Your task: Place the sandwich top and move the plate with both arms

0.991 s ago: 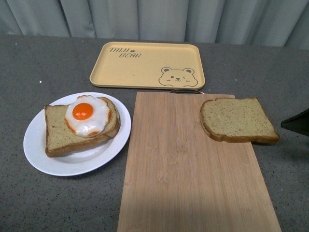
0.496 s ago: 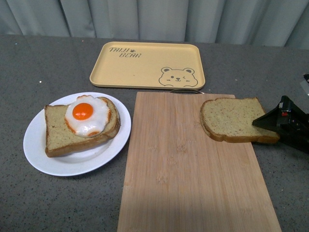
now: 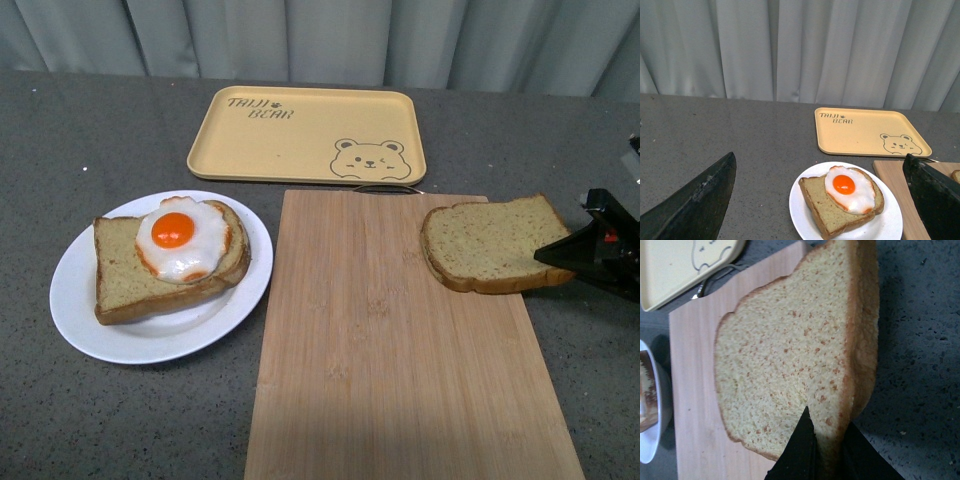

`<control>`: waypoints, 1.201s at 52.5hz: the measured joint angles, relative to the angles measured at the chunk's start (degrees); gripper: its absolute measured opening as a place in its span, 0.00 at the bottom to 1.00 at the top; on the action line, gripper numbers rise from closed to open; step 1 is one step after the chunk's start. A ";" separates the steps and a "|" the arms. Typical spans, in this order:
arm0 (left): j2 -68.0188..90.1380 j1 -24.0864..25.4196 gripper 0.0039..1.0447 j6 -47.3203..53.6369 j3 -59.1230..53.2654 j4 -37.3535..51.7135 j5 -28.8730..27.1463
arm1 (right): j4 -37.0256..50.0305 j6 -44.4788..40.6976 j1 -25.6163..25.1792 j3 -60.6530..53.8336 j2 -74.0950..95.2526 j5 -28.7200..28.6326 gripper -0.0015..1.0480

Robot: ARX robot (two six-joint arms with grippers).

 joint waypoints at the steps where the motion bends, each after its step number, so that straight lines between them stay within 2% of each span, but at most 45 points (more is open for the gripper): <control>1: 0.00 0.00 0.94 0.00 0.00 0.00 0.00 | 0.00 -0.02 0.00 -0.33 -0.79 -0.55 0.04; 8: 0.00 0.00 0.94 0.00 0.00 0.00 0.00 | 0.96 -0.15 2.29 -1.42 -7.85 -4.81 0.04; 17: 0.00 0.00 0.94 0.00 0.00 0.00 0.00 | 5.18 2.67 9.68 0.61 -8.28 -6.82 0.04; 38: 0.00 0.00 0.94 0.00 0.00 0.00 0.00 | 7.91 9.07 22.82 9.97 -1.55 -9.25 0.04; 63: 0.00 0.00 0.94 0.00 0.00 0.00 0.00 | 8.26 16.68 34.16 24.28 11.02 -9.66 0.04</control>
